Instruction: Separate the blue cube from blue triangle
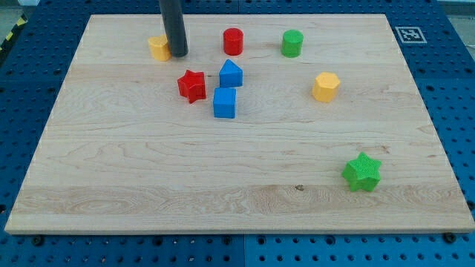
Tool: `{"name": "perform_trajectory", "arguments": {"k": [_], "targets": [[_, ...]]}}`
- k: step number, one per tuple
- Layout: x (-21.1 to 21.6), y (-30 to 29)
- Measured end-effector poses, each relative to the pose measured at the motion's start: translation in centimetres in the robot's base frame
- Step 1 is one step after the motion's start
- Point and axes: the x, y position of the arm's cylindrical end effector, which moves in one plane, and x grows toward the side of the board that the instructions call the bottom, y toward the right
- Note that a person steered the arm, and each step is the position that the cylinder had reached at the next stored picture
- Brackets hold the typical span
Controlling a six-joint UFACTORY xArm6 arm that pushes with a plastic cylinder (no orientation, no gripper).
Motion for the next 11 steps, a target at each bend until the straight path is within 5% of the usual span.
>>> {"name": "perform_trajectory", "arguments": {"k": [2, 6, 11], "targets": [[4.1, 0.8], [5.9, 8.5], [10.6, 9.1]]}}
